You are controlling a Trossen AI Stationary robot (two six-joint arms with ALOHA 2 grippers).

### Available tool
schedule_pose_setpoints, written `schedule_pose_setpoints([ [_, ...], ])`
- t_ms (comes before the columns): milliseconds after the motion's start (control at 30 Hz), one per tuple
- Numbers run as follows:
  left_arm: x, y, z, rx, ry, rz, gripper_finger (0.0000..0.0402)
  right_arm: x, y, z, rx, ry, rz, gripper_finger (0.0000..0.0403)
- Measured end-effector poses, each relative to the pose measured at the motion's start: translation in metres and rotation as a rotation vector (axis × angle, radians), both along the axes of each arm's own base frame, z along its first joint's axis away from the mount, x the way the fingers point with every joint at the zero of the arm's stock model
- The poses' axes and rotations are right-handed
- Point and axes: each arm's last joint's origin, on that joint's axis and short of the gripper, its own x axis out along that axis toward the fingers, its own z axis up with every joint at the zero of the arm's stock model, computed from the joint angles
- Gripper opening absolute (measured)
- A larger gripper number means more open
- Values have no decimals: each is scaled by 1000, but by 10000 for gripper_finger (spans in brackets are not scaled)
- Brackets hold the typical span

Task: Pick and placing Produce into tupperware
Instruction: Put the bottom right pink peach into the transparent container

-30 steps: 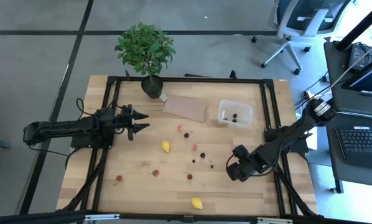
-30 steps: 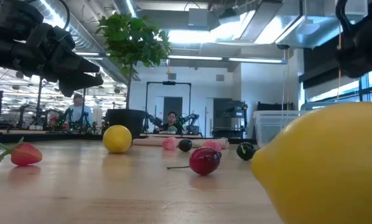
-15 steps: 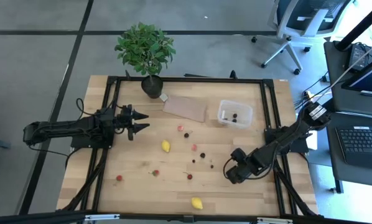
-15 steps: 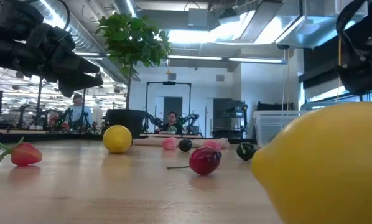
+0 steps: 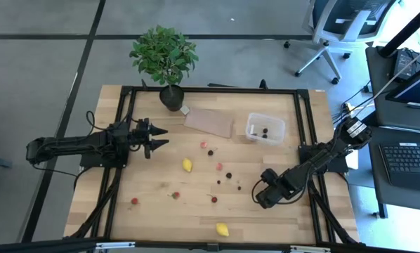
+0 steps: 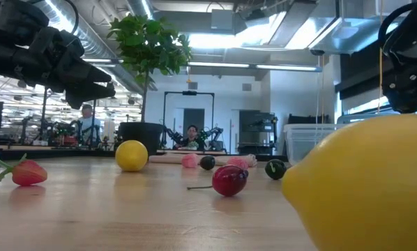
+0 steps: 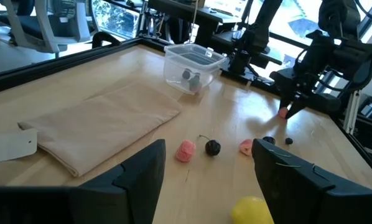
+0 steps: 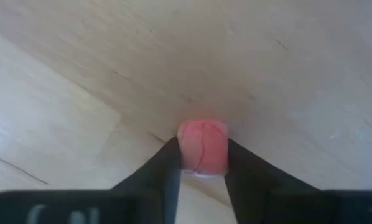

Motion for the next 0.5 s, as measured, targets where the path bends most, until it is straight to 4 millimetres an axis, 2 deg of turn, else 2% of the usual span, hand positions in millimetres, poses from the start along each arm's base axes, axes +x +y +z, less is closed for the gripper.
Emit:
schedule_pose_setpoints([
  [133, 0, 0, 0, 0, 0, 0, 231, 1, 0, 0, 3, -4, -1, 72],
  [233, 0, 0, 0, 0, 0, 0, 231, 9, 2, 7, 11, -14, -11, 65],
  [367, 0, 0, 0, 0, 0, 0, 231, 22, -6, 31, -3, -25, -37, 71],
  [500, 0, 0, 0, 0, -1, 0, 231, 31, -33, 68, -91, -30, -129, 71],
])
